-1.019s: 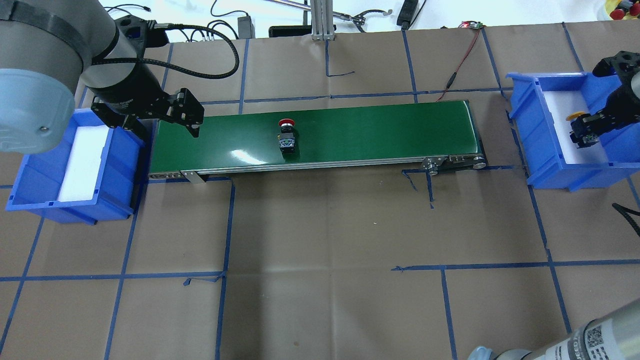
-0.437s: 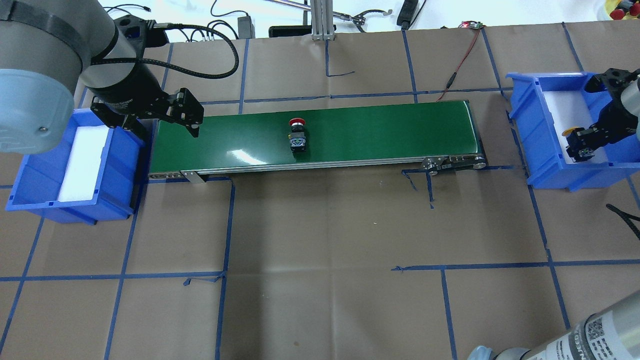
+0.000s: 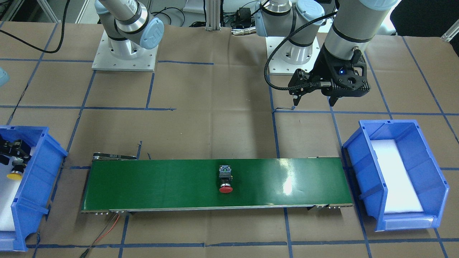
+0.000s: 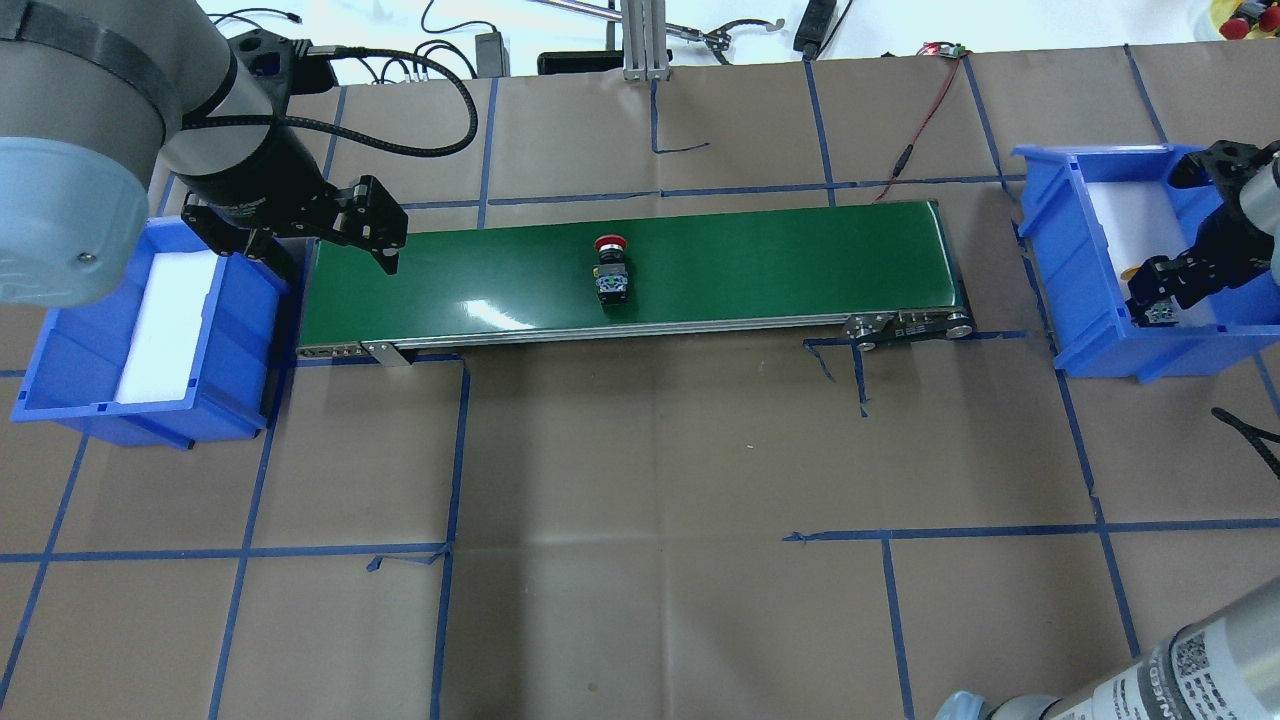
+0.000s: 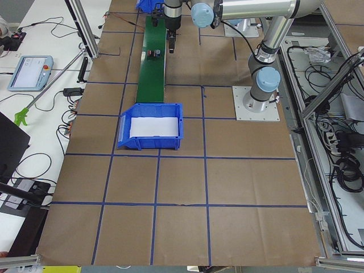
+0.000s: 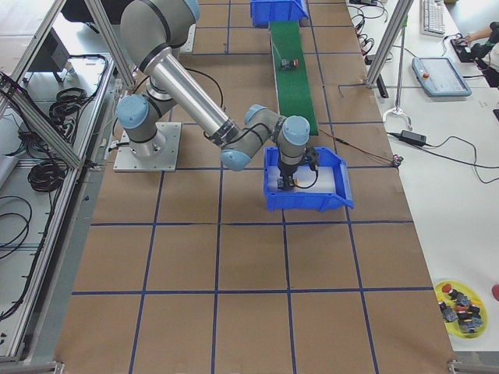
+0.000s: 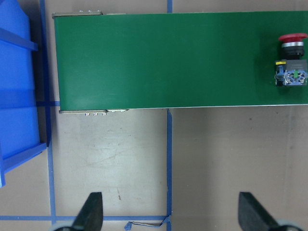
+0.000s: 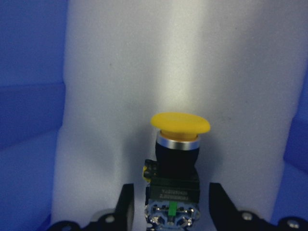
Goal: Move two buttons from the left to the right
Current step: 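Lower and release the yellow button in the bin with the right gripper, then move the right gripper back over the conveyor toward the red button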
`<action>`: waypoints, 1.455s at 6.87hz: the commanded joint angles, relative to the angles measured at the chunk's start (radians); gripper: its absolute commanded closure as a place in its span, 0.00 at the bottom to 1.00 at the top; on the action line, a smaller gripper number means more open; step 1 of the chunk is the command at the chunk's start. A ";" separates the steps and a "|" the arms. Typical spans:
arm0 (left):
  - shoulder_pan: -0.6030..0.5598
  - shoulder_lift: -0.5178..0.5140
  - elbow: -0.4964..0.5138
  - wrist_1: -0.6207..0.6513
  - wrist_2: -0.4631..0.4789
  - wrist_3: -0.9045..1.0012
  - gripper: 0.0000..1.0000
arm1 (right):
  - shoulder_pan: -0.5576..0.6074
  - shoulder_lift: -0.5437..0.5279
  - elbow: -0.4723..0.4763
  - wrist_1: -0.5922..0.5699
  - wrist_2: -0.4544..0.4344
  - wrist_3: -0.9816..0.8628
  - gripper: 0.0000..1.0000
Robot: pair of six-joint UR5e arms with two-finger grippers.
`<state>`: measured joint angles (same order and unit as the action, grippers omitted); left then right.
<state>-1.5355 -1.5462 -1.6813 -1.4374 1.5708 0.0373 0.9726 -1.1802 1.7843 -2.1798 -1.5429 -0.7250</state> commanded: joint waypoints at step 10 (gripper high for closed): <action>0.000 -0.008 0.005 0.000 0.000 -0.007 0.00 | 0.436 -0.148 -0.324 0.272 0.024 0.560 0.00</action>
<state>-1.5355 -1.5549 -1.6767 -1.4373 1.5708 0.0309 1.3215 -1.3265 1.4621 -1.9213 -1.5190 -0.2691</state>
